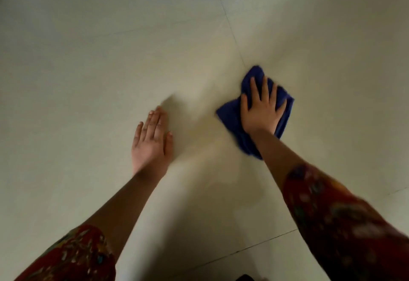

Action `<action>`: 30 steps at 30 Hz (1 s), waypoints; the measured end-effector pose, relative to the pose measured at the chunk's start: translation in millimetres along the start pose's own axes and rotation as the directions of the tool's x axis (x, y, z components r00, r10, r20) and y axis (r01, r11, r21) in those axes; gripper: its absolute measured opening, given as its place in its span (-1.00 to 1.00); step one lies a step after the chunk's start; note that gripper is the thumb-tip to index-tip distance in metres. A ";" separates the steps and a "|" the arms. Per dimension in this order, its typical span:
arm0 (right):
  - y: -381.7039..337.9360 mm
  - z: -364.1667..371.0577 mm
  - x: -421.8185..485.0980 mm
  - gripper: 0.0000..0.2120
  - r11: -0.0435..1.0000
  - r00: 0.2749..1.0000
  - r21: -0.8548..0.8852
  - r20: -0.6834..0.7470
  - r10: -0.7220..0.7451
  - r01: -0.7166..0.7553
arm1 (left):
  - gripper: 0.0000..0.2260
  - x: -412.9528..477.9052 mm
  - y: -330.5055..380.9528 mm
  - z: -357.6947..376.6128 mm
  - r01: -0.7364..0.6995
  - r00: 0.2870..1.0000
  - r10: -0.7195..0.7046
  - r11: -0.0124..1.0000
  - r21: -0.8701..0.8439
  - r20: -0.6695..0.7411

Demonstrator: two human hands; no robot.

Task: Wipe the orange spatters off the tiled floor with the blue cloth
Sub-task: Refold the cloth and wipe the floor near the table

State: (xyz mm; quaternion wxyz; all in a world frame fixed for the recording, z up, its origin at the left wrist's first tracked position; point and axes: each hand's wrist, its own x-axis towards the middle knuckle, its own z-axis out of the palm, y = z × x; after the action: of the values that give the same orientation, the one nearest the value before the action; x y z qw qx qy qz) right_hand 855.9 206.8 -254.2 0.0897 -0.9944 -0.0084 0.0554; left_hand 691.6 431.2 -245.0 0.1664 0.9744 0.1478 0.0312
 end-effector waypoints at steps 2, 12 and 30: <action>-30.8 8.2 16.3 -0.47 0.997 0.997 -0.019 -0.002 -0.074 0.074 | -0.52 -26.2 -5.1 -4.3 0.055 0.998 -0.055 0.998 -0.020 -0.001; 48.8 2.8 -111.5 -0.43 0.934 0.931 -0.062 0.122 -0.344 0.353 | -0.51 -110.9 -16.4 -8.8 0.170 0.985 -0.168 0.984 -0.047 0.043; -51.8 21.3 -58.3 -0.48 0.764 0.774 -0.120 0.098 -0.626 0.634 | -0.49 -148.3 -68.7 -31.0 0.531 0.822 -0.555 0.828 -0.179 -0.128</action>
State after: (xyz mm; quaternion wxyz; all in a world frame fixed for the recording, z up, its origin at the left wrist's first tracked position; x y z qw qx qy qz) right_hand 795.2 260.0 -259.4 0.0300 -0.9359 -0.3479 0.0471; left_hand 527.6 458.7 -240.4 0.2204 0.8717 0.4308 0.0773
